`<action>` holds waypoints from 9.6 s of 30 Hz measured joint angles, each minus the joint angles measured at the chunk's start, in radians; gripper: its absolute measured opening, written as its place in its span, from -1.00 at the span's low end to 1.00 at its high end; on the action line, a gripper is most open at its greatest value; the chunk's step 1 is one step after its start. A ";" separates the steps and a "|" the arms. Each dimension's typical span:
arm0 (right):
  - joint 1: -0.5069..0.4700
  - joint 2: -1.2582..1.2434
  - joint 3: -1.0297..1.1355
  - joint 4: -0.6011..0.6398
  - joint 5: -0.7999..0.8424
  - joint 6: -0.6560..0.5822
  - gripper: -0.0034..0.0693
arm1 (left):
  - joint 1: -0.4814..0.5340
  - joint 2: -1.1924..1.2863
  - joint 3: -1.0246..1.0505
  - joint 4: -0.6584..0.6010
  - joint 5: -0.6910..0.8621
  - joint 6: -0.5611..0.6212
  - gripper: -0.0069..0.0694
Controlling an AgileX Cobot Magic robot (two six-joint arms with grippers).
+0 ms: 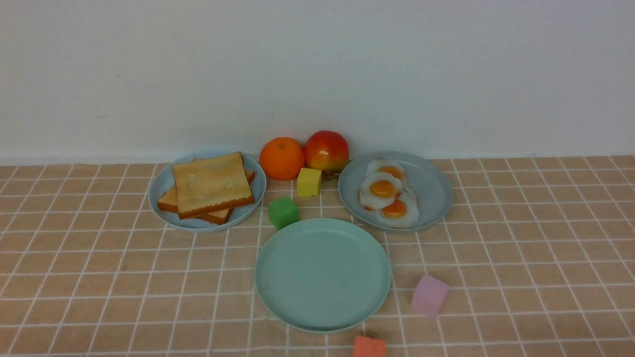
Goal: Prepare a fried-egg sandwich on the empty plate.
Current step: Use the left arm to grab a slice of bread, then use the left arm to put a slice of bread into the empty plate in the middle, then use the right arm to grab a fried egg, then use the right arm to place the fried egg on the slice of bread in the middle
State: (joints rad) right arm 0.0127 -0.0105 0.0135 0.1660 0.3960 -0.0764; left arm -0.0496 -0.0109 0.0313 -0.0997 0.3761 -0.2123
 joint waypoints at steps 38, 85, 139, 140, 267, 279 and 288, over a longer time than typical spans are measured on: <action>0.007 0.000 0.000 0.000 0.000 0.000 -0.25 | 0.000 0.000 0.000 -0.547 -0.527 -0.372 -0.20; 0.038 0.747 -0.838 0.327 0.691 -0.202 -0.25 | -0.302 1.544 -1.232 -0.045 0.408 0.425 -0.85; 0.039 0.689 -0.838 0.392 0.698 -0.228 -0.25 | -0.238 1.967 -1.458 0.259 0.098 0.804 -0.72; 0.039 0.687 -0.838 0.392 0.698 -0.228 -0.25 | -0.240 1.961 -1.458 0.257 0.102 0.799 -0.72; 0.158 2.434 -2.015 0.631 0.379 -0.414 -0.70 | -0.681 0.662 -0.648 0.089 -0.074 0.053 -0.84; 0.158 2.268 -2.015 0.570 0.540 -0.412 -0.74 | -0.681 0.662 -0.648 0.132 -0.014 0.053 -0.83; 0.222 2.001 -1.730 0.614 0.635 -0.398 -0.74 | -0.681 0.662 -0.648 0.175 0.093 0.053 -0.83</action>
State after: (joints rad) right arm 0.2343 1.9901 -1.7163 0.7801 1.0311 -0.4746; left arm -0.7307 0.6507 -0.6169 0.0750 0.4693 -0.1597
